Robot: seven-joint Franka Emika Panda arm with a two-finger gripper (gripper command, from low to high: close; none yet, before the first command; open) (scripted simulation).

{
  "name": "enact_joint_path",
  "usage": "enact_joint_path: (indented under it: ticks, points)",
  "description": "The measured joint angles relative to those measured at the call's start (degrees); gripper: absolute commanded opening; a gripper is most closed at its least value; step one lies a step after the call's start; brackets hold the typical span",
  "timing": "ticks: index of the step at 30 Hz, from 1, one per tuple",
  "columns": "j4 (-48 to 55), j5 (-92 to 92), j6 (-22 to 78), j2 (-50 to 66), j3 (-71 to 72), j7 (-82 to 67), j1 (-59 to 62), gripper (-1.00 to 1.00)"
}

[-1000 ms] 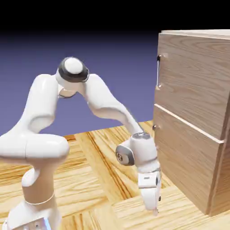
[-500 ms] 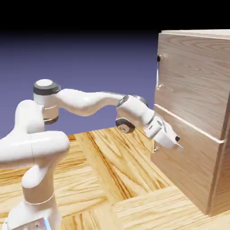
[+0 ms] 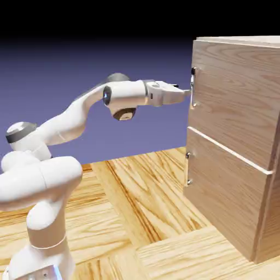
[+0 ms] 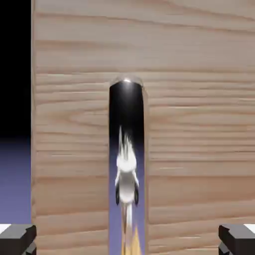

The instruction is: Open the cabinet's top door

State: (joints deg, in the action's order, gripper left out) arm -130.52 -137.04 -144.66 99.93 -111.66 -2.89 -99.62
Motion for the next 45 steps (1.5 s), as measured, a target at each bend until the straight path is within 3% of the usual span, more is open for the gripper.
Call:
enact_joint_path:
  ticks: [1, 2, 9, 22, 31, 45]
  points:
    - [2.1, -0.8, 0.0, -0.3, 0.2, -0.1, 2.2, 0.00]
    - [2.1, -0.8, 0.0, -0.3, 0.2, -0.1, 2.2, -1.00]
    - [-8.2, -6.0, 9.6, 0.9, -2.1, -7.4, -4.1, -1.00]
    - [-32.5, -6.3, 40.3, 1.1, -13.6, -21.0, -13.6, -1.00]
    - [-40.4, -0.7, 62.7, -0.5, -24.4, -26.0, -7.3, -1.00]
    - [-39.0, 20.4, 97.6, -20.2, -40.2, -43.5, 12.2, -1.00]
